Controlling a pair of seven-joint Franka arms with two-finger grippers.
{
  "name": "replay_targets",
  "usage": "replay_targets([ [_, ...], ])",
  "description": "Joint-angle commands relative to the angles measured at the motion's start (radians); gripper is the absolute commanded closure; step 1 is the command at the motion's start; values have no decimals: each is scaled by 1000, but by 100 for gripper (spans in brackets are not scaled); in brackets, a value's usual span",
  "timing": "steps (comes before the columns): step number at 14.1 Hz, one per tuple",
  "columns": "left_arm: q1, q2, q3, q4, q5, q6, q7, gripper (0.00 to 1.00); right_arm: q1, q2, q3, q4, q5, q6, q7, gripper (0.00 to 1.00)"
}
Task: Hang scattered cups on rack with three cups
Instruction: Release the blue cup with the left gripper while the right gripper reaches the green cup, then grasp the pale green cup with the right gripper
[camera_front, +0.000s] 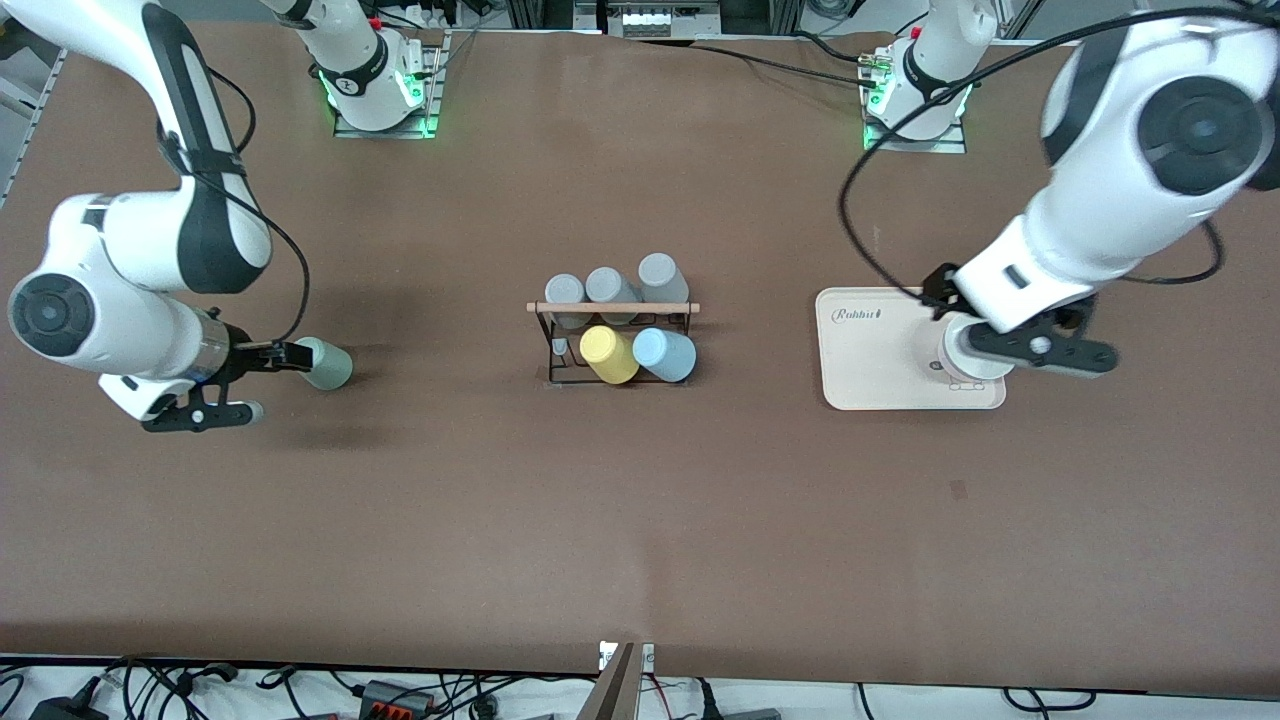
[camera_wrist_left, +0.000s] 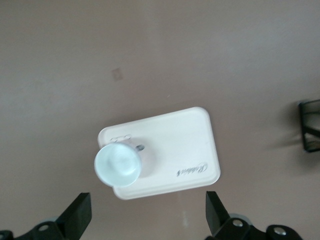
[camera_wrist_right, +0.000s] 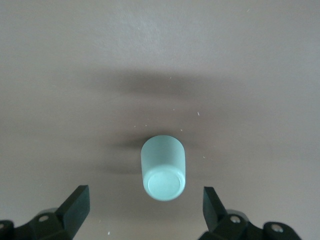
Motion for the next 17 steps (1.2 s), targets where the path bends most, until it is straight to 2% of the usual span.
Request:
replay_targets([
  [1, 111, -138, -13, -151, -44, 9, 96, 0, 7, 25, -1, -36, -16, 37, 49, 0],
  [3, 186, -147, -13, -161, -76, -43, 149, 0, -6, 25, -4, -68, -16, 37, 72, 0],
  [5, 222, -143, -4, -135, -127, -43, 156, 0, -16, 27, -5, -96, -16, 45, 72, 0],
  [8, 257, -126, -2, -109, -131, -54, 176, 0, -40, 30, -5, -148, -16, 92, 72, 0],
  [12, 256, -124, -13, -93, -121, -55, 172, 0, -42, 50, -5, -187, -8, 143, 72, 0],
  [15, 231, -161, -1, -130, -131, -58, 174, 0, -40, 66, -4, -187, -8, 143, 72, 0],
  [16, 214, -164, 16, -135, -130, -43, 174, 0, -40, 71, -4, -187, -8, 145, 72, 0],
  [17, 152, -166, 68, -135, -122, -37, 174, 0, -40, 73, -4, -182, -7, 145, 72, 0],
])
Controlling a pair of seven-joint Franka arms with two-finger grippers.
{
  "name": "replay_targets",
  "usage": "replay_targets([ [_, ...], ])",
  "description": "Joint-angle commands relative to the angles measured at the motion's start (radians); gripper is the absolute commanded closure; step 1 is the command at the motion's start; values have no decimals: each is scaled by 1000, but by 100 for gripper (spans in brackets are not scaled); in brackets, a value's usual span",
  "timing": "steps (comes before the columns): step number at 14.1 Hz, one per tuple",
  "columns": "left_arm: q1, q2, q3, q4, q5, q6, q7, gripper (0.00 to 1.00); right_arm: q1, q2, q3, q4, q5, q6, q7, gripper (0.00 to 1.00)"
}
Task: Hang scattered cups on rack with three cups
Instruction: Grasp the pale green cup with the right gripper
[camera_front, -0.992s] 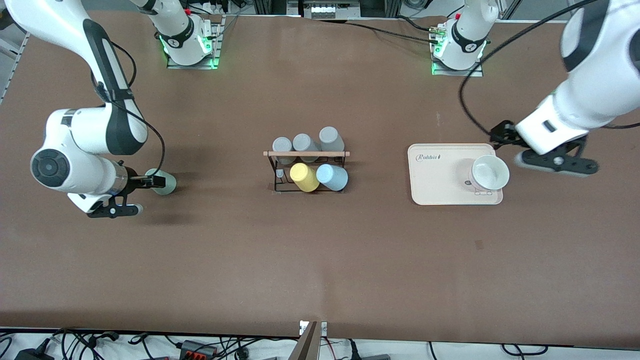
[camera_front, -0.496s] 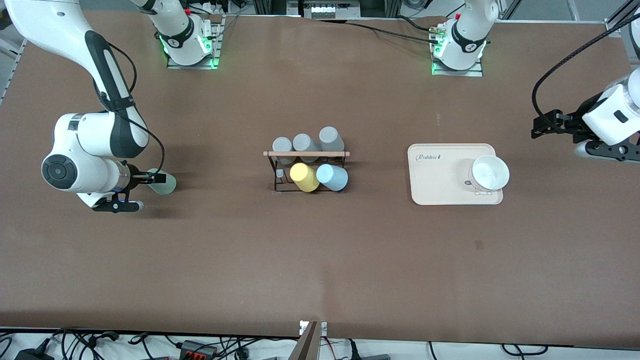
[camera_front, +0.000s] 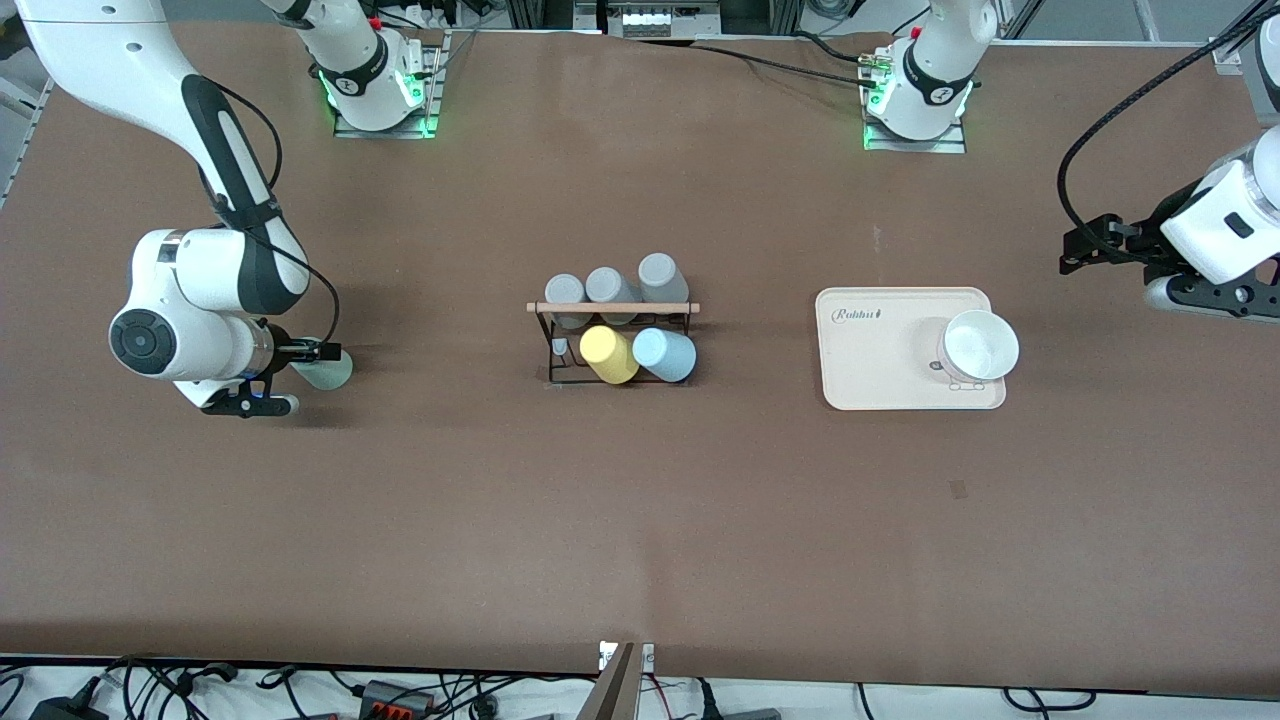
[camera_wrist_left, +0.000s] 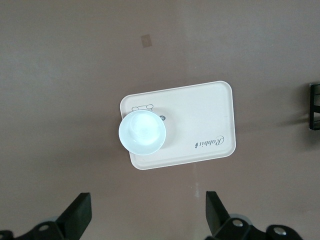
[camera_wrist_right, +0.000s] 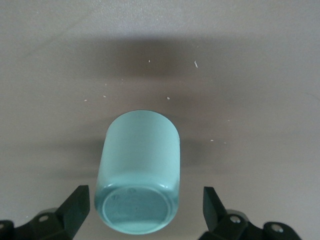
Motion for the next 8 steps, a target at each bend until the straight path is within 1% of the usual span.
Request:
replay_targets([
  [1, -129, -30, 136, -24, -7, 20, 19, 0, -2, 5, 7, -2, -3, 14, 18, 0],
  [3, -184, -59, 185, -82, -10, 73, -7, 0, -2, 8, 7, 3, 1, 17, 18, 0],
  [4, -189, -75, 204, -111, -24, 118, -14, 0, -1, 8, 7, 3, 4, 25, 20, 6],
  [5, -191, -94, 207, -112, -33, 129, -15, 0, -1, 13, 7, 3, 6, 25, 20, 16],
  [6, -194, -137, 207, -124, -32, 102, -19, 0, -2, 15, 7, 3, 6, 26, 20, 27],
  [7, -195, -152, 207, -121, -32, 85, -21, 0, -2, 15, 8, 3, 6, 25, 20, 39],
  [8, -195, -154, 204, -121, -27, 65, -21, 0, -2, 15, 9, 3, 6, 23, 20, 54],
])
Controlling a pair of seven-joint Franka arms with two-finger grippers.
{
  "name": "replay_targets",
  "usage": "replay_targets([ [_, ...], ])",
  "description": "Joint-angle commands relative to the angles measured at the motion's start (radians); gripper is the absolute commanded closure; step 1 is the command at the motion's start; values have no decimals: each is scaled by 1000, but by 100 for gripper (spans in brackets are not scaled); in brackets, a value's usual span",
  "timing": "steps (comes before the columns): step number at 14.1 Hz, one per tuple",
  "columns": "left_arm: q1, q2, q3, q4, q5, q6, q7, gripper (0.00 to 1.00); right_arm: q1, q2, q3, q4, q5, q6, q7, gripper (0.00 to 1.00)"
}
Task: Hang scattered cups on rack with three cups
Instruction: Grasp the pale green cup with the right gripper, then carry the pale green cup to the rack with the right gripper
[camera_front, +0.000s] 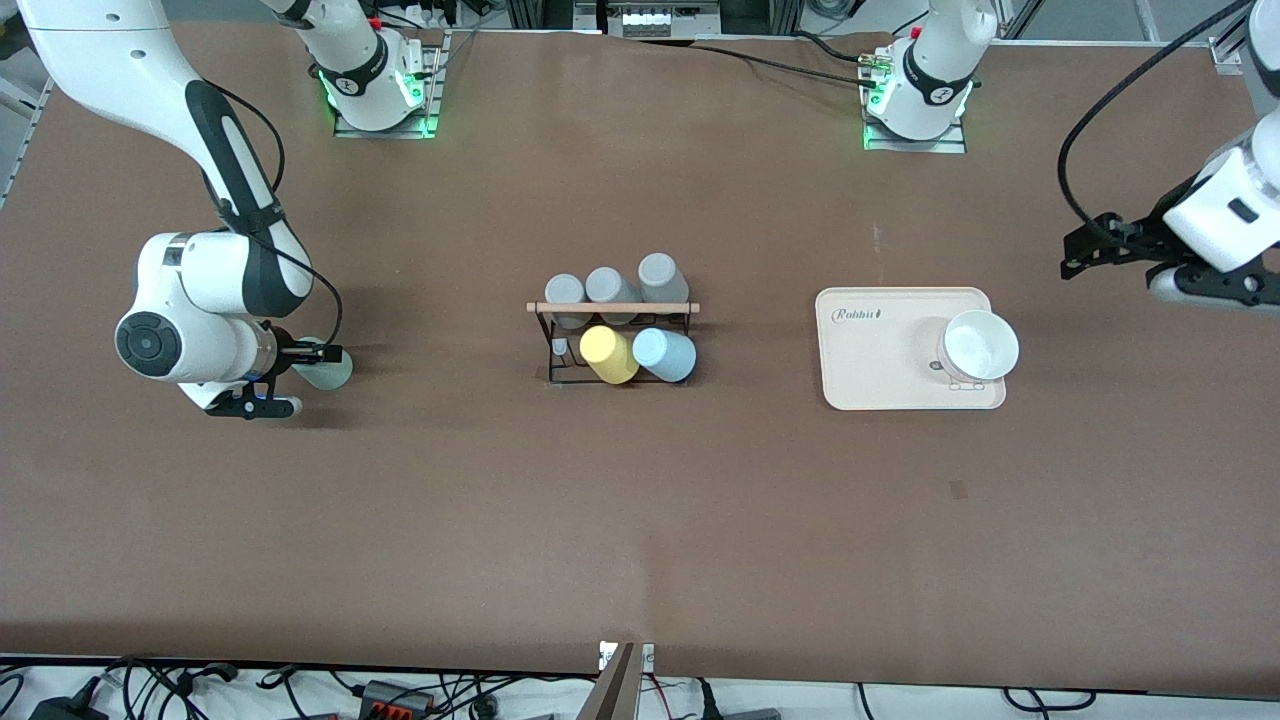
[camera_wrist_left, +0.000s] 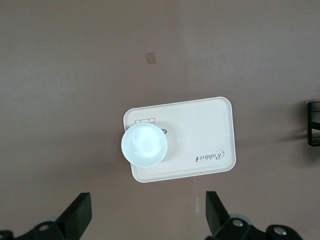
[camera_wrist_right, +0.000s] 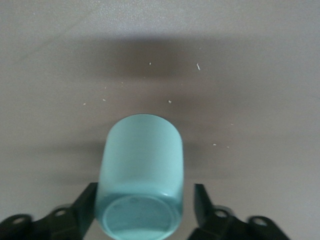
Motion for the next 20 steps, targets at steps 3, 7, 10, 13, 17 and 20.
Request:
replay_targets([
  [3, -13, -72, -11, -39, -5, -49, -13, 0, 2, -7, 12, 62, 3, -23, -2, 77],
  [7, -11, -54, -12, -27, -4, -45, -58, 0, 37, -25, 58, 261, 22, -220, 12, 79],
  [10, -14, -46, -13, -12, -4, -49, -84, 0, 89, -24, 84, 415, 61, -343, 62, 79],
  [13, -16, -44, -13, -12, -4, -49, -84, 0, 166, -25, 84, 492, 123, -389, 160, 79],
  [17, -19, -46, -15, -12, -4, -49, -84, 0, 298, -19, 84, 524, 127, -382, 340, 79],
  [20, -19, -44, -19, -10, -4, -49, -86, 0, 348, -9, 84, 523, 127, -314, 426, 79],
])
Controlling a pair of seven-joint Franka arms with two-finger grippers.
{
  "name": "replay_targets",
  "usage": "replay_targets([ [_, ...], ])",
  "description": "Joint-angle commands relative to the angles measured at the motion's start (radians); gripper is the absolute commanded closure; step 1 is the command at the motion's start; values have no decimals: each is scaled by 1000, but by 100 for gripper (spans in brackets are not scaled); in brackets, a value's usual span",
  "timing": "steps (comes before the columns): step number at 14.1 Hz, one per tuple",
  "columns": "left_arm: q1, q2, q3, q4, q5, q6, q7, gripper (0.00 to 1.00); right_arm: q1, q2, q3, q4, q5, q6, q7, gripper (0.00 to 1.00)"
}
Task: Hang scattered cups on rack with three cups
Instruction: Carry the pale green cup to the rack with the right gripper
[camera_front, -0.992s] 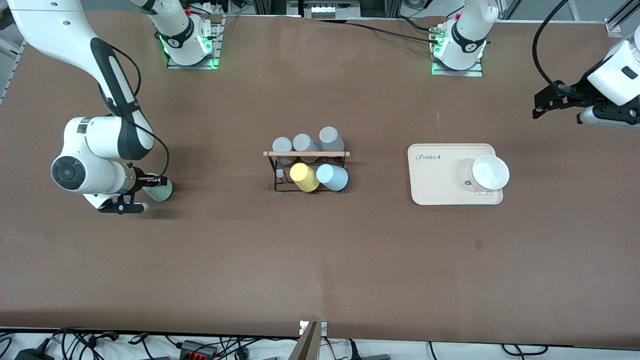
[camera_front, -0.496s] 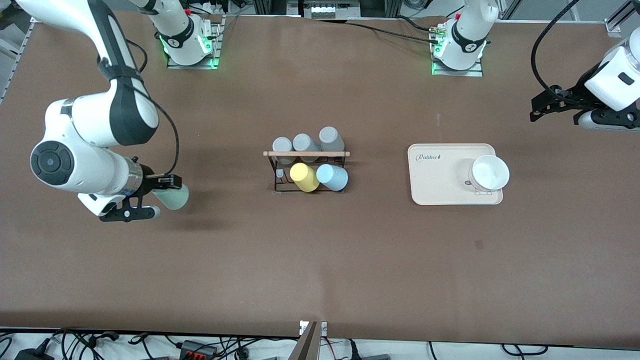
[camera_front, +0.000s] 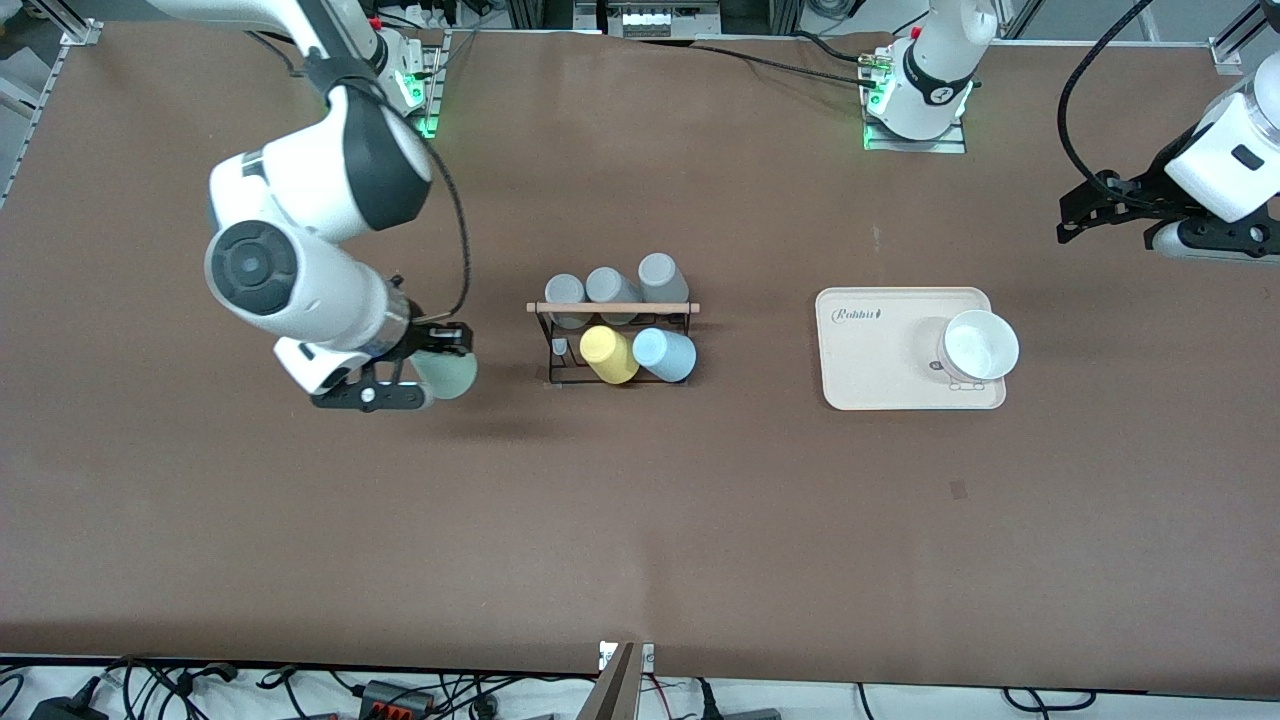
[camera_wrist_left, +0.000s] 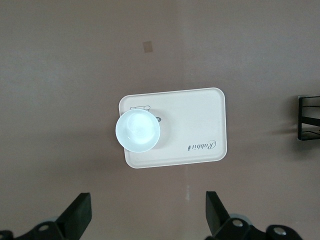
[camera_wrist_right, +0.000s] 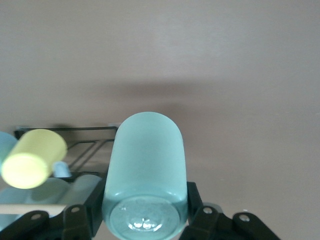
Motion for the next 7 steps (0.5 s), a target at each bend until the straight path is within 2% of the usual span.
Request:
replay_targets([
  [1, -3, 4, -5, 11, -4, -3, -13, 0, 34, 25, -7, 26, 16, 32, 63, 79],
  [7, -3, 4, -6, 11, -4, -5, -13, 0, 130, 57, -7, 26, 36, 72, 187, 79],
])
